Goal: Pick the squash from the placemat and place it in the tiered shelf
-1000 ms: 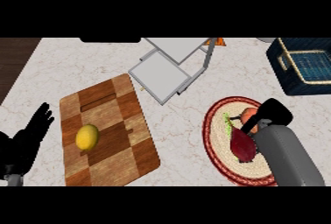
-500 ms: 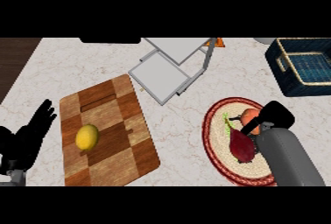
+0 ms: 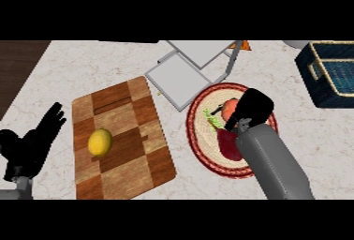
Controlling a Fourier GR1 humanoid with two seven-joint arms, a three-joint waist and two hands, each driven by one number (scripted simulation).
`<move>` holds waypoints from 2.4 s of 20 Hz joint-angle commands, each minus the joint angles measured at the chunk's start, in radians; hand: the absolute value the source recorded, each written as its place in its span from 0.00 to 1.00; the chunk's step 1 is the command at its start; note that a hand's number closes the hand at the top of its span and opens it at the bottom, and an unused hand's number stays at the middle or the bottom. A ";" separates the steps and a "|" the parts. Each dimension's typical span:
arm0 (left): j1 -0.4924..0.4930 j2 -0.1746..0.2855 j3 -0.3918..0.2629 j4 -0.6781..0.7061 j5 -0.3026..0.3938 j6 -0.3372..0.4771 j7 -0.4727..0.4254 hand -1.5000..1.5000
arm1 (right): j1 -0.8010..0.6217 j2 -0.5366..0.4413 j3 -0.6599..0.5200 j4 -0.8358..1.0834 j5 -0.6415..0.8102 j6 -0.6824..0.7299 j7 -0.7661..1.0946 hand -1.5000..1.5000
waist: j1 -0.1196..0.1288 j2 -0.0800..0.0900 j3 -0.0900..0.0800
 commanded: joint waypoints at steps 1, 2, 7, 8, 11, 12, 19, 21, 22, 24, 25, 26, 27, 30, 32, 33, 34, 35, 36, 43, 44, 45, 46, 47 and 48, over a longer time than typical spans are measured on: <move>-0.058 -0.007 -0.043 -0.010 -0.018 -0.027 0.006 0.50 | -0.200 0.074 0.120 0.010 -0.032 -0.018 0.096 1.00 | 0.118 0.024 0.003; -0.046 -0.015 -0.052 0.004 -0.017 -0.040 -0.005 0.50 | -0.226 0.075 0.151 0.019 -0.055 -0.026 0.126 1.00 | 0.130 0.024 0.001; -0.098 -0.020 -0.063 0.001 -0.026 -0.036 0.031 0.50 | -0.413 0.077 0.207 0.062 -0.110 -0.075 0.235 1.00 | 0.126 0.018 0.000; -0.088 -0.043 -0.071 0.023 -0.029 -0.032 0.005 0.50 | -0.429 0.077 0.222 0.071 -0.117 -0.095 0.247 1.00 | 0.126 0.020 -0.001; -0.103 -0.038 -0.069 0.035 -0.033 -0.030 0.027 0.50 | -0.517 0.077 0.214 0.051 -0.156 -0.097 0.301 1.00 | 0.108 0.009 -0.001; -0.102 -0.033 -0.055 0.042 -0.026 -0.033 0.016 0.50 | -0.517 0.077 0.221 0.056 -0.165 -0.138 0.306 1.00 | 0.102 0.009 -0.001; -0.107 -0.029 -0.043 0.053 -0.025 -0.026 0.032 0.50 | -0.672 0.077 0.191 -0.008 -0.180 -0.241 0.382 1.00 | 0.082 -0.005 -0.002; -0.097 -0.041 -0.050 0.045 -0.029 -0.020 0.022 0.50 | -0.698 0.078 0.193 -0.002 -0.174 -0.265 0.385 1.00 | 0.089 -0.007 -0.003; -0.093 -0.036 -0.046 0.055 -0.043 -0.001 0.030 0.50 | -0.740 0.078 0.173 0.001 -0.154 -0.238 0.385 1.00 | 0.066 -0.012 -0.002; -0.085 -0.041 -0.047 0.055 -0.037 -0.013 0.015 0.50 | -0.751 0.078 0.204 0.023 -0.145 -0.270 0.385 1.00 | 0.074 -0.008 -0.004; -0.099 -0.037 -0.029 0.078 -0.040 0.003 0.014 0.50 | -0.797 0.078 0.182 0.011 -0.137 -0.247 0.385 1.00 | 0.054 -0.013 -0.004; -0.089 -0.035 -0.037 0.063 -0.032 -0.019 0.009 0.50 | -0.811 0.078 0.181 0.029 -0.137 -0.251 0.385 1.00 | 0.062 -0.013 -0.004; -0.076 -0.031 -0.036 0.061 -0.038 -0.016 0.001 0.50 | -0.835 0.078 0.152 0.049 -0.122 -0.271 0.385 1.00 | 0.066 -0.011 -0.004; -0.076 -0.018 -0.023 0.063 -0.030 -0.023 0.010 0.50 | -0.934 0.077 0.121 0.100 -0.089 -0.229 0.385 1.00 | 0.057 -0.016 -0.005; -0.076 -0.030 -0.019 0.095 -0.039 -0.011 -0.008 0.50 | -0.969 0.077 0.110 0.138 -0.071 -0.220 0.385 1.00 | 0.036 -0.011 -0.006; -0.064 -0.027 -0.014 0.083 -0.030 -0.017 -0.007 0.50 | -0.980 0.077 0.116 0.157 -0.052 -0.204 0.385 1.00 | 0.035 -0.016 -0.005; -0.067 -0.014 -0.005 0.084 -0.030 -0.017 -0.002 0.50 | -0.989 0.077 0.111 0.206 -0.043 -0.169 0.385 1.00 | 0.036 -0.014 -0.006; -0.069 -0.027 -0.005 0.085 -0.028 -0.007 0.001 0.50 | -1.024 0.077 0.095 0.221 -0.027 -0.100 0.385 1.00 | 0.006 -0.021 -0.005; -0.028 -0.007 -0.008 0.054 -0.026 -0.028 -0.005 0.50 | -1.004 0.077 0.088 0.247 -0.018 -0.140 0.385 1.00 | 0.031 -0.022 -0.004; -0.038 -0.025 -0.008 0.051 -0.031 -0.014 -0.004 0.50 | -1.149 0.077 0.045 0.398 -0.029 -0.075 0.386 1.00 | 0.031 -0.010 -0.004; -0.064 -0.030 -0.003 0.076 -0.039 -0.002 -0.007 0.50 | -1.170 0.077 0.017 0.408 -0.035 -0.080 0.386 1.00 | 0.016 -0.008 -0.004; -0.067 -0.011 0.006 0.051 -0.008 -0.040 0.016 0.50 | -1.170 0.077 0.006 0.445 -0.022 -0.136 0.386 1.00 | 0.031 -0.001 -0.004; -0.058 -0.033 -0.008 0.043 -0.036 0.002 0.013 0.50 | -1.175 0.077 0.008 0.459 -0.009 -0.113 0.386 1.00 | 0.019 -0.007 -0.003; -0.023 -0.035 -0.012 0.072 -0.042 -0.019 -0.040 0.50 | -1.204 0.077 -0.004 0.479 -0.003 -0.092 0.386 1.00 | 0.016 -0.005 -0.004; -0.049 -0.039 -0.008 0.057 -0.042 0.005 -0.003 0.50 | -1.213 0.077 -0.025 0.498 -0.001 -0.081 0.386 1.00 | 0.002 -0.007 -0.003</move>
